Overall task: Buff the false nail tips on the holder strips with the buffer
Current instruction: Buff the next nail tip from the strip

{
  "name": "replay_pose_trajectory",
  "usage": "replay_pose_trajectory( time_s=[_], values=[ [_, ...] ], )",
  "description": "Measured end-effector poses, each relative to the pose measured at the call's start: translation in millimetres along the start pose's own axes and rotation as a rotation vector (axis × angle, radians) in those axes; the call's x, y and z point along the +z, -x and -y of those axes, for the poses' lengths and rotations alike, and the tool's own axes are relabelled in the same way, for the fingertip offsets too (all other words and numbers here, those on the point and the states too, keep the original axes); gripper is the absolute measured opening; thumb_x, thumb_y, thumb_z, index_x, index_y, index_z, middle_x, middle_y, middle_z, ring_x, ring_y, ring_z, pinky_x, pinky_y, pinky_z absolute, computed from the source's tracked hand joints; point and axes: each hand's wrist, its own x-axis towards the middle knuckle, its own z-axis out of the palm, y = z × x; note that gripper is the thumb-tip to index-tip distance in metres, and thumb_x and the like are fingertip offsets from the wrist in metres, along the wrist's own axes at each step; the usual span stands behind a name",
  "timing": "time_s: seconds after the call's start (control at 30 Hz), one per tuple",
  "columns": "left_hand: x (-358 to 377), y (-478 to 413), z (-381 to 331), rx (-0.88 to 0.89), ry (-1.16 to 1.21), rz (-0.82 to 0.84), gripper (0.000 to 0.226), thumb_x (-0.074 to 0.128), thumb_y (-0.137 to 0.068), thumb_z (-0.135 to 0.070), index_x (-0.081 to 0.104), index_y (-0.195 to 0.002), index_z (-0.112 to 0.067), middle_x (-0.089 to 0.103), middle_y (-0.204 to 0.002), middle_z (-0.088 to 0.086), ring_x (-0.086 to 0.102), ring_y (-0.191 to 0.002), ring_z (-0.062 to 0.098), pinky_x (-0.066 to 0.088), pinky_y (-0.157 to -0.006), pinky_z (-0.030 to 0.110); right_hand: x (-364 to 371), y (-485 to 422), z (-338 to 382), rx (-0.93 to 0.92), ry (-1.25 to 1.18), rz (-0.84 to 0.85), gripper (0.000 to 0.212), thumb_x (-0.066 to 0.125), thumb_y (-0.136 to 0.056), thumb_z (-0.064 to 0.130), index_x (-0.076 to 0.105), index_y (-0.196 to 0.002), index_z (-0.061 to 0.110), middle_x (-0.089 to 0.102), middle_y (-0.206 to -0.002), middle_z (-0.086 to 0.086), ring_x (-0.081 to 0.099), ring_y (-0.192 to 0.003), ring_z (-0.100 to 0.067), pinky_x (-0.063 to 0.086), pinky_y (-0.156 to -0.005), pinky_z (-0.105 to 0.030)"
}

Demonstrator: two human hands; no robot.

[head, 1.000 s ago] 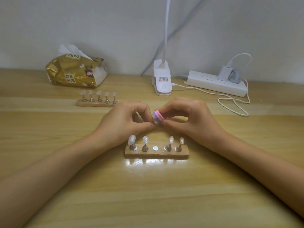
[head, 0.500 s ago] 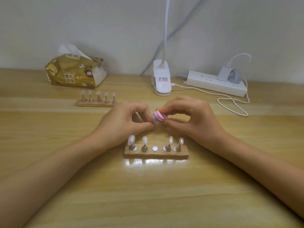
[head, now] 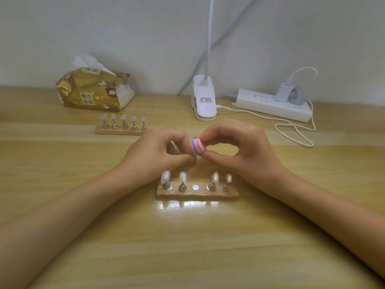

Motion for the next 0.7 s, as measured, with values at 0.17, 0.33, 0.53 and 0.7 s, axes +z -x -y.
replay_pose_trajectory(
  time_s=[0.17,0.33,0.53,0.7],
  values=[
    [-0.3,0.0,-0.1,-0.011,-0.005,-0.003,0.019,0.084,-0.07,-0.032,0.068,-0.068,-0.024,0.066,-0.069,-0.015,0.056,-0.058,0.001,0.049,-0.071,0.04,-1.5,-0.2,-1.2,0.027,-0.013,0.028,0.009,0.076,-0.087,0.006,0.072,-0.092,-0.001,0.072,-0.089,-0.005,0.071,-0.085,-0.017,0.059,-0.083,-0.039],
    [-0.4,-0.6,-0.1,-0.004,-0.008,0.002,0.019,0.084,-0.071,-0.031,0.067,-0.067,-0.023,0.063,-0.066,-0.018,0.054,-0.056,0.001,0.045,-0.066,0.037,-0.4,-0.9,-0.8,0.005,0.01,0.048,0.009,0.077,-0.087,0.005,0.073,-0.093,0.0,0.071,-0.09,-0.007,0.069,-0.086,-0.019,0.058,-0.083,-0.04],
    [-0.8,0.2,-1.1,-0.016,0.002,0.016,0.017,0.072,-0.065,-0.042,0.065,-0.068,-0.027,0.063,-0.064,-0.016,0.054,-0.056,0.003,0.045,-0.067,0.036,0.1,0.0,1.8,-0.024,-0.018,0.022,0.011,0.077,-0.086,0.006,0.071,-0.092,-0.002,0.072,-0.089,-0.009,0.071,-0.086,-0.022,0.059,-0.083,-0.039],
    [-1.2,0.5,-2.2,-0.026,-0.004,0.011,0.018,0.074,-0.062,-0.042,0.067,-0.071,-0.028,0.067,-0.068,-0.013,0.057,-0.059,0.003,0.052,-0.073,0.044,-2.4,1.8,-1.0,0.032,-0.051,0.029,0.011,0.078,-0.085,0.004,0.071,-0.091,-0.003,0.074,-0.09,-0.007,0.073,-0.085,-0.018,0.059,-0.086,-0.035]
  ],
)
